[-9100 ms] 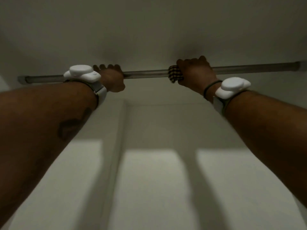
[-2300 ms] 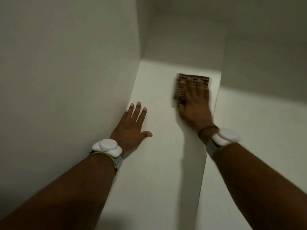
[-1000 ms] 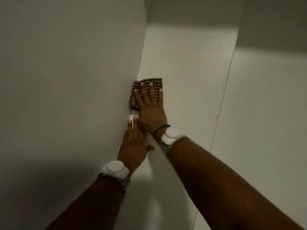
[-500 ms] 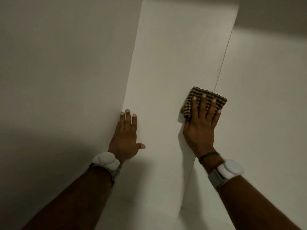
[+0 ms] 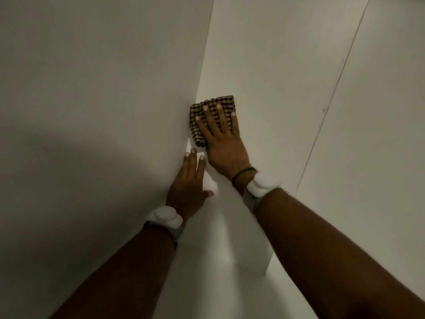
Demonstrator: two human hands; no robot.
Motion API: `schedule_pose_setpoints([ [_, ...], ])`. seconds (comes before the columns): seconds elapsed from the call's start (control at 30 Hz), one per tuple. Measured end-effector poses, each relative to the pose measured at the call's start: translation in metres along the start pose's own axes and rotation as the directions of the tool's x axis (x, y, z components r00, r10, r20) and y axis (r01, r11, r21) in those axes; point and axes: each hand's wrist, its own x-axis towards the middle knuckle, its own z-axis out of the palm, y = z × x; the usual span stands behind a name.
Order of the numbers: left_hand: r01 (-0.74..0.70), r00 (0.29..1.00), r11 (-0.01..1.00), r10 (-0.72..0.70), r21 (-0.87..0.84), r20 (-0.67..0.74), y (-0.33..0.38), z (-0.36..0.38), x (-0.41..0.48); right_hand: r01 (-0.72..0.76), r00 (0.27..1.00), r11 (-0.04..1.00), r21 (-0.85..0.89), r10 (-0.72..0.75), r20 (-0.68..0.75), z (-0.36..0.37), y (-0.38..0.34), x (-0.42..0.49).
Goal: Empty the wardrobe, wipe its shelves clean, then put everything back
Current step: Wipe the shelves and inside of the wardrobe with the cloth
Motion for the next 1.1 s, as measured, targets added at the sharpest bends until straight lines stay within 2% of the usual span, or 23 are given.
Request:
schedule_pose_setpoints([
  [0.07,-0.029,1.0,0.999,0.029,0.043,-0.002,-0.006,-0.001,-0.005,0.056,0.998,0.998,-0.032,-0.056,-0.003,-0.007,0.021,-0.029],
  [0.1,-0.036,0.999,0.998,0.036,0.054,-0.002,-0.006,0.0,-0.006,0.031,1.0,0.998,-0.046,-0.031,-0.004,-0.012,0.033,-0.049],
  [0.17,-0.024,1.0,0.999,0.024,0.047,0.01,0.0,0.0,-0.007,-0.135,0.991,0.989,-0.062,0.135,-0.008,-0.024,0.056,-0.098],
  [0.23,0.028,0.998,1.0,-0.028,-0.002,0.052,0.011,0.001,-0.011,-0.333,0.943,0.94,-0.079,0.334,-0.002,-0.035,0.075,-0.148],
  [0.3,0.072,0.992,0.997,-0.068,-0.031,0.106,0.02,0.009,-0.023,-0.389,0.92,0.915,-0.11,0.393,0.011,-0.037,0.081,-0.179],
  [0.37,0.089,0.986,0.996,-0.085,-0.023,0.145,0.028,0.022,-0.038,-0.381,0.922,0.918,-0.113,0.386,0.022,-0.029,0.074,-0.186],
  [0.5,0.111,0.989,0.994,-0.11,-0.006,0.096,0.03,0.041,-0.054,-0.356,0.935,0.933,-0.059,0.355,-0.026,-0.012,0.042,-0.154],
  [0.63,0.081,0.993,0.996,-0.077,-0.04,0.092,0.025,0.041,-0.055,-0.127,0.992,0.992,0.02,0.127,0.012,0.011,-0.015,-0.101],
  [0.73,0.115,0.987,0.992,-0.108,-0.059,0.118,0.024,0.049,-0.063,0.028,0.999,0.995,0.092,-0.032,0.045,0.026,-0.052,-0.069],
  [0.8,0.126,0.984,0.991,-0.119,-0.05,0.134,0.017,0.057,-0.071,0.058,0.994,0.995,0.08,-0.064,0.084,0.03,-0.055,-0.065],
  [0.9,0.053,0.99,0.999,-0.051,-0.012,0.128,-0.003,0.063,-0.083,0.125,0.986,0.991,0.036,-0.128,0.102,0.022,-0.03,-0.089],
  [1.0,-0.018,0.99,0.999,0.012,0.044,0.138,-0.014,0.062,-0.087,0.086,0.988,0.996,-0.023,-0.082,0.13,0.006,0.008,-0.147],
  [1.1,0.012,0.988,0.999,-0.018,0.036,0.153,-0.007,0.062,-0.086,-0.081,0.982,0.992,-0.101,0.097,0.163,-0.014,0.041,-0.222],
])
